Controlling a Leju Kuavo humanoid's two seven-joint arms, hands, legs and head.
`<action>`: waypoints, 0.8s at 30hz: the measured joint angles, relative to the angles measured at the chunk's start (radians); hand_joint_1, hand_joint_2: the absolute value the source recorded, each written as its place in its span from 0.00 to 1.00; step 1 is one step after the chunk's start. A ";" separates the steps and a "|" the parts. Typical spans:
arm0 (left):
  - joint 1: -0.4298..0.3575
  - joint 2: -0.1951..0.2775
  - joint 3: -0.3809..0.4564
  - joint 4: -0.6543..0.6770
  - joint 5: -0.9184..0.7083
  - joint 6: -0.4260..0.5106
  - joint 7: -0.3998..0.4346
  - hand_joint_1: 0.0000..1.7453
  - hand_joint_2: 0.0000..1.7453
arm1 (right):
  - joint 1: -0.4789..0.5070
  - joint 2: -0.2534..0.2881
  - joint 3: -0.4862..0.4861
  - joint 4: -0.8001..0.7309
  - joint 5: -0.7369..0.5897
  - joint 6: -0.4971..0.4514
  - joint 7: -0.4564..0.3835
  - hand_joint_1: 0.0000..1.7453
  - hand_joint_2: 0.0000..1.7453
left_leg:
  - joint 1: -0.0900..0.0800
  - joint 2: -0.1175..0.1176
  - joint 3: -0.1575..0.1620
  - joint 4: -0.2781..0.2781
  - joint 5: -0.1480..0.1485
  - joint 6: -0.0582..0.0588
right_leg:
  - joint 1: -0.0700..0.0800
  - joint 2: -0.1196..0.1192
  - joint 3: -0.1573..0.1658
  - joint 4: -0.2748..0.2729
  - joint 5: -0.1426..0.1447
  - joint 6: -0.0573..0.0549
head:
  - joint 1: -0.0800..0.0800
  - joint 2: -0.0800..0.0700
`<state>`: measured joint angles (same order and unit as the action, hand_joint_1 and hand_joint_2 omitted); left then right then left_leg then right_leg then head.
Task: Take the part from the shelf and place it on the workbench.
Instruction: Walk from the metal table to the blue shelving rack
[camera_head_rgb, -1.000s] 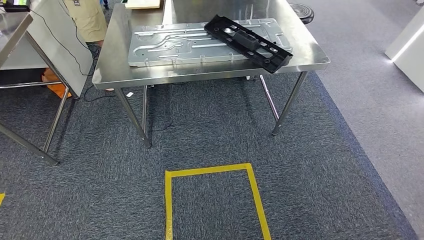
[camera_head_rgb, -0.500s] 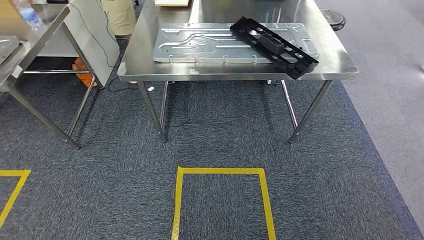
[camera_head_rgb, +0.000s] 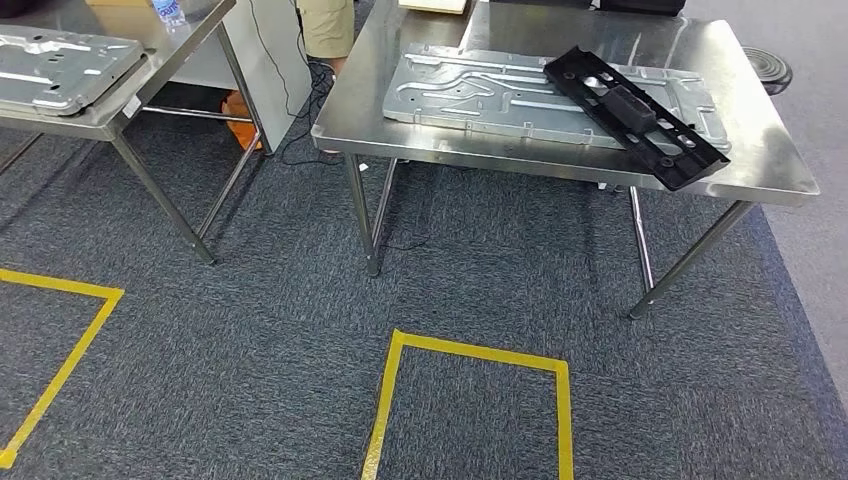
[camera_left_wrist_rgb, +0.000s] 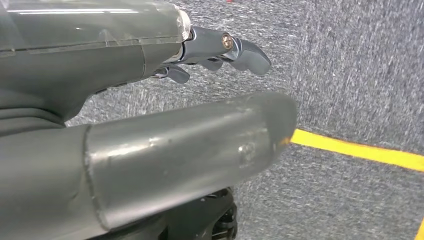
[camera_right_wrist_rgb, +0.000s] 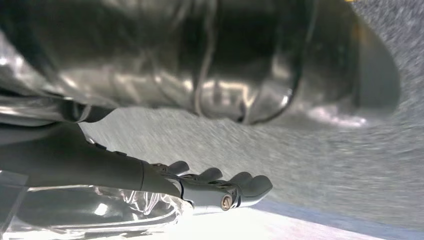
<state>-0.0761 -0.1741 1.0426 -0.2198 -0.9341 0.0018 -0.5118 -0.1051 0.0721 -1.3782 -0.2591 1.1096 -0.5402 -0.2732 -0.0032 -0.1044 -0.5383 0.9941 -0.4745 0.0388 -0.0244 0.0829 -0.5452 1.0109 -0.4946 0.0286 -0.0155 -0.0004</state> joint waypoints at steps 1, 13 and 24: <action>0.000 0.000 0.000 0.000 -0.001 0.000 0.000 0.00 0.00 | 0.000 0.000 0.006 0.001 0.007 0.000 0.002 0.00 0.00 | 0.001 -0.012 -0.006 0.002 0.000 -0.006 | 0.002 -0.003 0.001 -0.003 -0.002 -0.004 | 0.000 0.000; 0.003 0.001 0.000 0.000 -0.006 -0.001 -0.002 0.00 0.00 | 0.003 0.005 0.043 0.009 0.025 0.000 0.005 0.00 0.00 | 0.009 0.149 -0.039 0.084 -0.029 -0.035 | 0.004 -0.160 0.027 -0.016 -0.013 -0.031 | -0.003 0.000; 0.001 0.000 0.000 0.000 -0.010 -0.002 -0.004 0.00 0.00 | 0.002 0.005 0.064 0.014 0.042 0.000 0.007 0.00 0.00 | 0.007 0.082 0.009 -0.026 0.012 0.011 | 0.003 -0.087 -0.081 0.255 -0.167 0.010 | -0.001 0.000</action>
<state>-0.0751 -0.1740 1.0426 -0.2197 -0.9440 0.0002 -0.5161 -0.1035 0.0772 -1.3145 -0.2454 1.1520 -0.5402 -0.2665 0.0037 -0.0220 -0.5289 0.9683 -0.4623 0.0500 -0.0216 -0.0040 -0.6265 1.2657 -0.6615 0.0382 -0.0166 -0.0004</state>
